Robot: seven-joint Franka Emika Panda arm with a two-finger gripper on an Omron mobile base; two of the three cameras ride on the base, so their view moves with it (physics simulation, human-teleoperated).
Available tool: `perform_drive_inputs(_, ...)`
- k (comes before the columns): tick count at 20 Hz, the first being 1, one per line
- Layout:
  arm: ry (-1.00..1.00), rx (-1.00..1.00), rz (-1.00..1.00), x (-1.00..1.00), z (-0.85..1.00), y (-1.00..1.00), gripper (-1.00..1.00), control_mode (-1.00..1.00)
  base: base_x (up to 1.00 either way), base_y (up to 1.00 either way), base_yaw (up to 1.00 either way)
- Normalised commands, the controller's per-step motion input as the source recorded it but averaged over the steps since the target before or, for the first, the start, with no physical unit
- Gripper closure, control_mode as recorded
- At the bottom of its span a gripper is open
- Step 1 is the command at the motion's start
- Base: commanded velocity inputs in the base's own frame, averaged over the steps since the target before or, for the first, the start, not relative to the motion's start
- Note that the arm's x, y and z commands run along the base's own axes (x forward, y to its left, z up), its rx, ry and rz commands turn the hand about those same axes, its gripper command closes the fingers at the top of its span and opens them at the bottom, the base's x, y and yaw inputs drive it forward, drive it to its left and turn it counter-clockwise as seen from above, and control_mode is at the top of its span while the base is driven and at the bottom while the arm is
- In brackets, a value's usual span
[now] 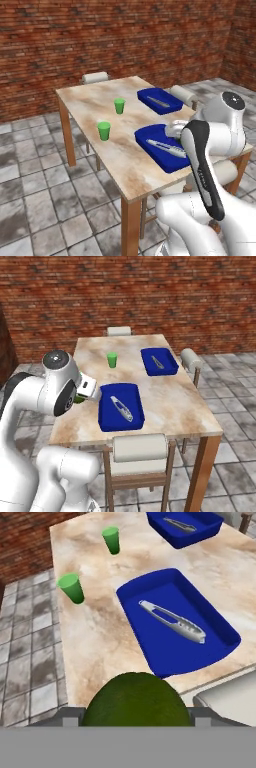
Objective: Gather the mushroom and lime from the fridge and place them on a tray on the dining counter. Then gather the chicken drumstick and fish from the fridge and place them on the other tray.
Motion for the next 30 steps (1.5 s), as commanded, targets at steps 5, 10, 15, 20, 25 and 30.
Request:
perform_drive_inputs(5,0.12,-0.01,0.0,1.0,-0.01,-0.15,1.0,-1.0,0.0,0.0,0.0)
perform_drive_inputs(10,0.08,-0.02,0.0,0.6,-0.31,-0.28,1.0,-1.0,0.0,0.0,0.0)
perform_drive_inputs(15,0.09,-0.03,0.0,0.05,-0.66,-0.33,1.0,-1.0,0.0,0.0,0.0)
perform_drive_inputs(20,0.05,-0.04,0.0,0.0,-0.75,-0.09,1.0,-1.0,0.0,0.0,0.0)
perform_drive_inputs(25,0.0,-0.02,0.0,0.26,-0.59,0.0,1.0,-1.0,0.0,0.0,0.0)
perform_drive_inputs(30,0.0,0.0,0.0,0.32,-0.4,0.0,1.0,-1.0,0.0,0.0,0.0)
